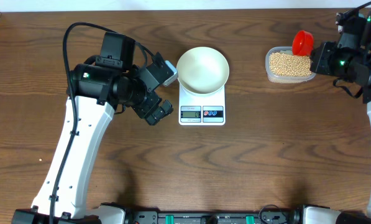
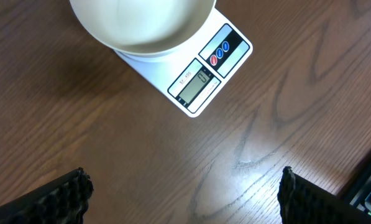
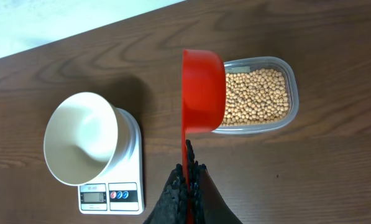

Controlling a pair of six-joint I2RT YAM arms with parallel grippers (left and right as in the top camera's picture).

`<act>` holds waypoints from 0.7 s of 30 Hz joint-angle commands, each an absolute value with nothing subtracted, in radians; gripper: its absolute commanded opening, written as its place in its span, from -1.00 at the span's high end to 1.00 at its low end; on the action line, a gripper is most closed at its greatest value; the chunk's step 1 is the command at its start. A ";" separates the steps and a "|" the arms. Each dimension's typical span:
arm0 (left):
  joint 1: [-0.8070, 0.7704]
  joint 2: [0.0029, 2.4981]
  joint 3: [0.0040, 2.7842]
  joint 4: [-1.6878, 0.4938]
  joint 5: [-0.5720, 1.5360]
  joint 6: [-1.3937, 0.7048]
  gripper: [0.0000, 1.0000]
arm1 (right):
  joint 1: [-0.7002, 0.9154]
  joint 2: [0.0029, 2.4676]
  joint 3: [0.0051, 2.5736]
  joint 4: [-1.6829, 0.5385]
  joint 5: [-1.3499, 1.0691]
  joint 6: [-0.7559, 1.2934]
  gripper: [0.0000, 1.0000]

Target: Scoop item into bowl and weigh 50g on scale

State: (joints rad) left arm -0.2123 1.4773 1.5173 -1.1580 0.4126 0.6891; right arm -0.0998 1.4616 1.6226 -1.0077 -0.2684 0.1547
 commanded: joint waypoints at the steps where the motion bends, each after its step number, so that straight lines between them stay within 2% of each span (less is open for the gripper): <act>1: -0.214 1.481 1.523 -1.156 0.411 0.704 -0.96 | -0.104 1.458 1.647 -1.005 -0.260 0.141 0.98; 14: -0.214 1.481 1.523 -1.147 0.411 0.697 -0.96 | -0.104 1.458 1.647 -1.005 -0.260 0.141 0.98; 21: -0.214 1.475 1.523 -1.143 0.411 0.606 -0.96 | -0.104 1.458 1.647 -1.005 -0.260 0.141 0.98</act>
State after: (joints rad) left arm -0.2123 1.4773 1.5173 -1.1431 0.4126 0.6601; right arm -0.0998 1.4616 1.6226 -1.0073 -0.2684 0.1547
